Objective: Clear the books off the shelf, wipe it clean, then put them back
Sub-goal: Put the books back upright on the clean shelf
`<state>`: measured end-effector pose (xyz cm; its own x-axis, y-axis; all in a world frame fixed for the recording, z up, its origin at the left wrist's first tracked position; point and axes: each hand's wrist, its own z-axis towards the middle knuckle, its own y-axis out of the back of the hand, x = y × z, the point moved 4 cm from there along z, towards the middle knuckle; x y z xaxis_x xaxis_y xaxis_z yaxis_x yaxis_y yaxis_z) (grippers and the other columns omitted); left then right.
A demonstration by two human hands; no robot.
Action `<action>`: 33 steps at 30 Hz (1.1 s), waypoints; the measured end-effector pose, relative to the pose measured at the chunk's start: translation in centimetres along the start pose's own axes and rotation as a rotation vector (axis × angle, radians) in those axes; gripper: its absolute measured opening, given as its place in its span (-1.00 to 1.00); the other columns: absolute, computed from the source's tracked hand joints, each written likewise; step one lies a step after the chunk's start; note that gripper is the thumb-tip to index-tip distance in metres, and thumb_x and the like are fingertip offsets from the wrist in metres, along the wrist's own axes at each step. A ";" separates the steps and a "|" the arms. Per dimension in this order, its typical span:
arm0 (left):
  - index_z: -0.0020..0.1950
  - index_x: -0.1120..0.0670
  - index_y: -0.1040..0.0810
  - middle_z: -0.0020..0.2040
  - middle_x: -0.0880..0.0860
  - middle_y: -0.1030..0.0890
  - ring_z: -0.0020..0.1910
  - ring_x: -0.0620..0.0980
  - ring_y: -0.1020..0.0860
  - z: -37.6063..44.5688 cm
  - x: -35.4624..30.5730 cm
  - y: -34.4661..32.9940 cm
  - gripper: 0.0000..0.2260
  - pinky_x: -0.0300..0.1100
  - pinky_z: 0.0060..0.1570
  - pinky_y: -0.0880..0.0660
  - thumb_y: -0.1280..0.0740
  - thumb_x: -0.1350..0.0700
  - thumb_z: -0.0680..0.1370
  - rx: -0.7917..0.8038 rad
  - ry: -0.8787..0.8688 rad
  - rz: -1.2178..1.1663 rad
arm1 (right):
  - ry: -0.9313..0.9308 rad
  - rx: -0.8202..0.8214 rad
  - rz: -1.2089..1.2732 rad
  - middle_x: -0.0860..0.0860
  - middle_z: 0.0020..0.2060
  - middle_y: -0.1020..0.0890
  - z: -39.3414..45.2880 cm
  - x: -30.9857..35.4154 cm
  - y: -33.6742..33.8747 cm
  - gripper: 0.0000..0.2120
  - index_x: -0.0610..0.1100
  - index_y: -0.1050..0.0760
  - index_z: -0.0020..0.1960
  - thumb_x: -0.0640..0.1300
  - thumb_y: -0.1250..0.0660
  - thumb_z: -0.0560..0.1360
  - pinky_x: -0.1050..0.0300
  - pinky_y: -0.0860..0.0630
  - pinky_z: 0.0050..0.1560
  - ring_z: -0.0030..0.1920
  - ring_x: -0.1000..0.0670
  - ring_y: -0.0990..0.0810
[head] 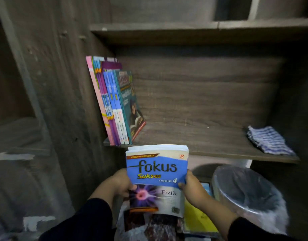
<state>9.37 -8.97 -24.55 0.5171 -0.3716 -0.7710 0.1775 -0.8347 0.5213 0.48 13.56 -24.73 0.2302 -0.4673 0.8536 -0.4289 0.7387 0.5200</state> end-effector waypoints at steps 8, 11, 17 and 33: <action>0.07 0.05 -0.47 -0.18 0.02 -0.56 -0.29 -0.09 -0.50 -2.3 -12.0 2.5 -0.84 -0.29 -0.36 -0.44 -0.30 0.27 0.55 -0.047 -0.273 0.090 | 0.018 -0.185 0.051 -0.12 0.18 -0.57 1.6 5.4 8.8 -0.64 -0.24 -0.39 0.31 -0.38 -0.21 0.53 0.09 -0.49 0.05 0.15 -0.10 -0.56; -0.09 0.07 -0.53 -0.35 0.03 -0.55 -0.46 -0.12 -0.48 0.1 -14.4 2.4 -0.86 -0.26 -0.37 -0.48 -0.29 0.30 0.55 -0.153 -0.327 -0.007 | 0.001 -0.215 0.132 -0.13 -0.01 -0.58 4.2 6.2 11.3 -0.72 -0.33 -0.45 0.25 -0.39 -0.18 0.55 0.32 -0.50 -0.33 -0.24 0.09 -0.63; -0.09 0.34 -0.59 -0.10 0.36 -0.63 -0.09 0.28 -0.62 6.6 -16.3 1.5 -0.63 0.05 -0.11 -0.55 -0.42 0.01 0.39 -0.411 -0.312 -0.034 | -0.126 -0.318 0.278 -0.04 -0.47 -0.55 8.8 5.5 13.6 -0.82 -0.43 -0.52 -0.02 -0.34 -0.18 0.58 0.38 -0.39 -0.60 -0.55 0.10 -0.53; -0.27 0.22 -0.53 -0.30 0.16 -0.58 -0.30 0.07 -0.53 7.2 -17.8 0.5 -0.76 -0.13 -0.24 -0.48 -0.25 0.53 0.43 -0.160 -0.203 -0.426 | -0.186 -0.317 0.598 -0.11 -0.33 -0.56 10.2 5.8 12.8 -0.60 -0.21 -0.50 -0.22 -0.03 -0.07 0.64 0.14 -0.40 -0.31 -0.32 -0.06 -0.53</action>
<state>-5.75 -5.69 -13.19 0.1997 -0.0959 -0.9752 0.4724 -0.8625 0.1815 -12.62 15.33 -13.40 -0.1309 0.0096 0.9914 -0.1531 0.9878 -0.0298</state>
